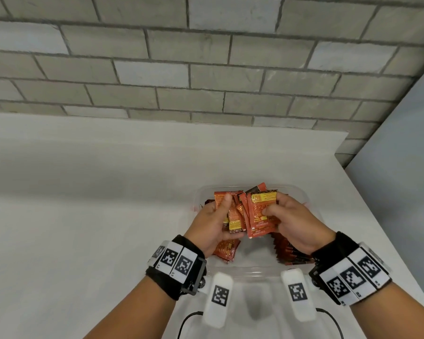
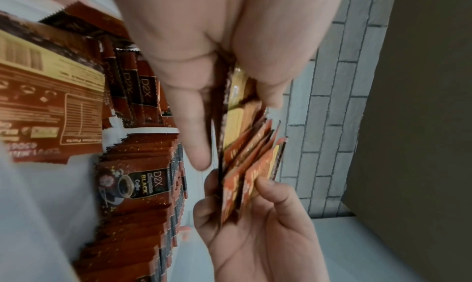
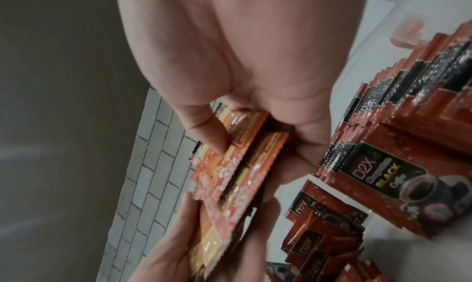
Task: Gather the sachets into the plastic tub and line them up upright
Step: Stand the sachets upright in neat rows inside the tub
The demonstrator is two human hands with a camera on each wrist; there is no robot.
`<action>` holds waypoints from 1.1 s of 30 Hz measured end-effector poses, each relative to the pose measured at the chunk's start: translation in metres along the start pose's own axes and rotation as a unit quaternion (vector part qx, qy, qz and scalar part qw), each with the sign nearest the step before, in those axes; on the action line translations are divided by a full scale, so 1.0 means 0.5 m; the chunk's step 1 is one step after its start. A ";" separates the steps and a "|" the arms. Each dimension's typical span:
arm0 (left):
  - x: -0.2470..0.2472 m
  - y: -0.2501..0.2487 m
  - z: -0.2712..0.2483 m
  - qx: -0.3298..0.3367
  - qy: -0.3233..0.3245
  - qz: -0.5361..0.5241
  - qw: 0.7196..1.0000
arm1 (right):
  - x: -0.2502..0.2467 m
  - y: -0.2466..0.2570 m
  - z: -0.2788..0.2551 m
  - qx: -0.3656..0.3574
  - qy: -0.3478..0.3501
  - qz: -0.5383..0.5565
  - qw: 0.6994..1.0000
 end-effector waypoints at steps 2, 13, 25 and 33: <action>0.004 -0.001 0.001 0.005 -0.010 -0.014 1.000 | -0.005 0.001 0.001 -0.003 -0.018 0.027 0.999; 0.048 -0.023 0.002 0.053 0.089 -0.078 0.992 | 0.035 0.006 0.001 0.027 0.059 0.098 0.993; 0.035 -0.017 0.002 -0.018 0.045 -0.213 0.976 | 0.050 0.073 -0.024 -0.148 -0.043 -0.473 0.867; 0.061 -0.034 -0.001 -0.013 0.056 -0.223 0.973 | 0.116 0.081 -0.050 -0.225 0.019 -0.613 0.757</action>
Point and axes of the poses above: each hand's wrist, its own z-axis towards the middle knuckle, its own x-axis out of the palm, y = z × x, the point moved 6 cm from there along z, towards the middle knuckle, and after that the axes turned 8 degrees about x, right-handed, at the moved point
